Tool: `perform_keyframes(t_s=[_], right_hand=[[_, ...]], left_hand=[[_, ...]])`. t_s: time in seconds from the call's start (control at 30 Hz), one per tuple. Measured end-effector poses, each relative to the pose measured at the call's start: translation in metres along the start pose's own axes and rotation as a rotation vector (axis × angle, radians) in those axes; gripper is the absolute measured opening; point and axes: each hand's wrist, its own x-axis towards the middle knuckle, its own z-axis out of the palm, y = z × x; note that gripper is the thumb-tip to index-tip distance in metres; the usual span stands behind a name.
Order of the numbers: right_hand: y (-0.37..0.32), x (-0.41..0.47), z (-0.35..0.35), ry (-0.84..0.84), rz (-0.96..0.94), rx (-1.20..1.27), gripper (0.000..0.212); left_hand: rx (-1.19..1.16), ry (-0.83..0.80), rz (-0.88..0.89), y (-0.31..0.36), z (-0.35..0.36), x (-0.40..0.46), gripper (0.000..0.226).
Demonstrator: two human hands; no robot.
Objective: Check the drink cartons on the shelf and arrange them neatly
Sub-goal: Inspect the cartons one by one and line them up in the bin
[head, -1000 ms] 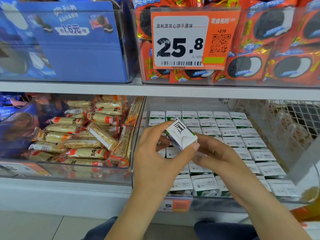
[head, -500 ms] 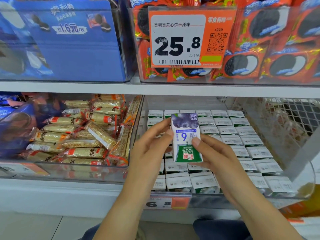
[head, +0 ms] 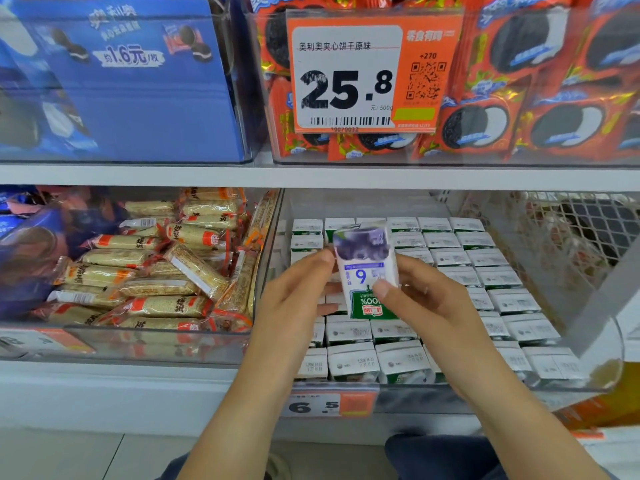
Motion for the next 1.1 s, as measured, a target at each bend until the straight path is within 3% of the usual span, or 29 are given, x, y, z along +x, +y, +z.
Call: perform_keyframes(t_s=[0.17, 0.27, 0.37, 0.5, 0.63, 0.7, 0.83, 1.0, 1.1], right_hand=[[0.003, -0.003, -0.007, 0.062, -0.289, -0.359, 0.039], [0.006, -0.003, -0.010, 0.043, -0.428, -0.524, 0.046], [0.006, -0.001, -0.012, 0.006, -0.427, -0.535, 0.055], [0.002, 0.002, -0.017, -0.036, -0.234, -0.288, 0.058], [0.001, 0.010, -0.023, 0.073, 0.092, 0.043, 0.025], [0.002, 0.012, -0.025, 0.025, 0.216, 0.110, 0.032], [0.001, 0.013, -0.030, -0.022, 0.202, 0.184, 0.030], [0.004, 0.018, -0.029, 0.115, 0.058, 0.093, 0.039], [0.010, 0.029, -0.021, 0.189, -0.022, -0.029, 0.028]], left_hand=[[-0.029, -0.116, -0.205, 0.003, -0.003, 0.006, 0.076], [-0.117, -0.121, -0.212, 0.004, -0.004, 0.005, 0.071], [-0.115, -0.064, -0.180, 0.000, -0.002, 0.004, 0.054], [-0.095, 0.006, -0.064, -0.004, 0.004, 0.000, 0.018], [-0.052, -0.057, 0.124, 0.002, 0.004, -0.005, 0.025], [-0.018, -0.106, 0.169, 0.004, 0.006, -0.008, 0.022], [0.211, -0.059, 0.244, -0.001, 0.003, -0.009, 0.027], [0.885, 0.226, 0.565, -0.008, -0.024, 0.005, 0.037], [1.038, 0.281, 0.480, -0.009, -0.037, 0.018, 0.038]])
